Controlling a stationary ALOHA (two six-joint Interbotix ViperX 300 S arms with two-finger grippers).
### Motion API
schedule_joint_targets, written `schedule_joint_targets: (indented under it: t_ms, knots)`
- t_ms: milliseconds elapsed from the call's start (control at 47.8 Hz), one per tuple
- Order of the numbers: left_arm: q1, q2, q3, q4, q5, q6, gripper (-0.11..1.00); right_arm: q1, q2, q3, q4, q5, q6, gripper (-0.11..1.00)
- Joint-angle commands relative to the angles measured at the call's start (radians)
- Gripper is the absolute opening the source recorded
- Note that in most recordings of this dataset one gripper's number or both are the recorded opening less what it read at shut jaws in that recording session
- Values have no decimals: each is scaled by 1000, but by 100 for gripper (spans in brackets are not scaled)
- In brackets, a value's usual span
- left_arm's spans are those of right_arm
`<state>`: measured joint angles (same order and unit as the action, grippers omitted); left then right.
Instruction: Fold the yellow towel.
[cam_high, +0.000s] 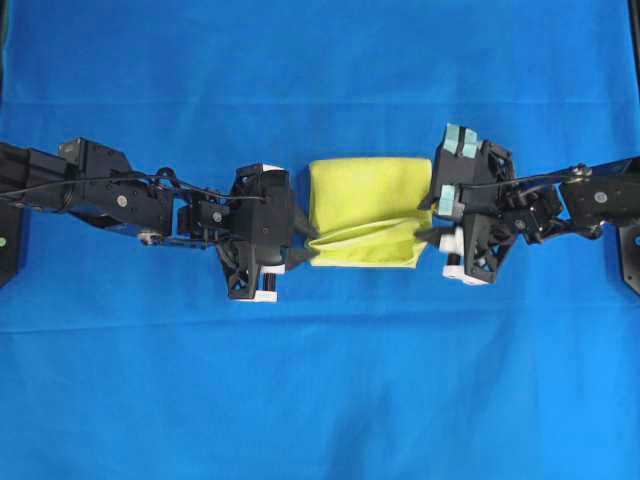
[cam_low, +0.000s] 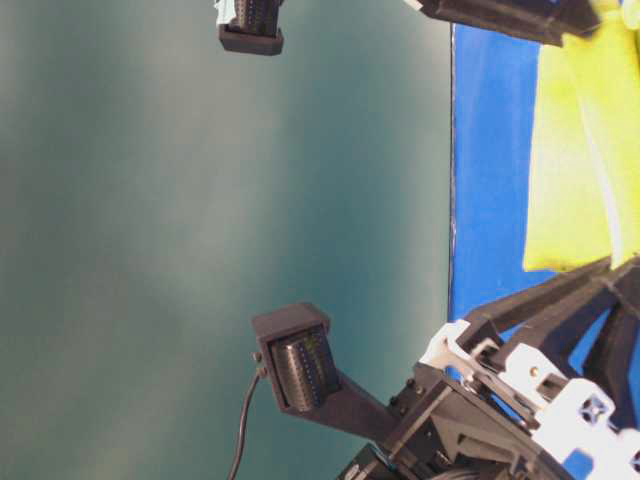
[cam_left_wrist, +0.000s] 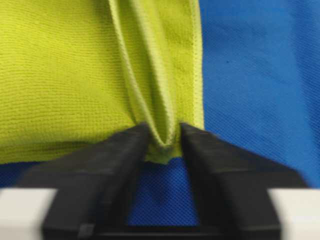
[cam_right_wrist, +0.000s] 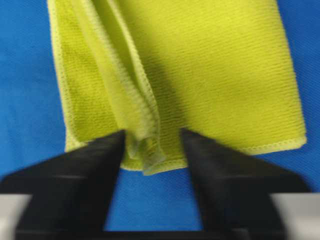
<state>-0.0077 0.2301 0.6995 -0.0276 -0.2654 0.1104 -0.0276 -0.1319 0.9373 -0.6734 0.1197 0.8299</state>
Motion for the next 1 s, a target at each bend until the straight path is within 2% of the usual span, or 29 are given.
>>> schedule_joint_targets:
  t_ms: [0, 84, 147, 398, 544, 670, 795, 984]
  knots:
    - [-3, -21, -17, 0, -11, 2, 43, 14, -11, -15, 2, -6, 2, 62]
    - [-3, -34, -15, 0, -5, 2, 60, 23, -20, -15, 2, -3, 2, 59]
    - [-2, -51, -11, 0, 3, 0, 66, 35, -35, -17, 2, 0, 2, 57]
    - [-17, -184, 23, 0, 109, -5, 64, 121, -175, -14, 2, 48, 2, 57]
    - [-52, -314, 55, 0, 152, -12, 64, 130, -279, -12, 2, 101, 3, 57]
    - [-74, -439, 100, 0, 150, -9, 63, 129, -382, -9, -11, 149, -2, 57]
    - [-75, -565, 166, 0, 141, -11, 63, 129, -502, 11, -46, 179, -2, 57]
    - [-64, -736, 287, 0, 78, 0, 63, 121, -692, 58, -78, 212, -2, 57]
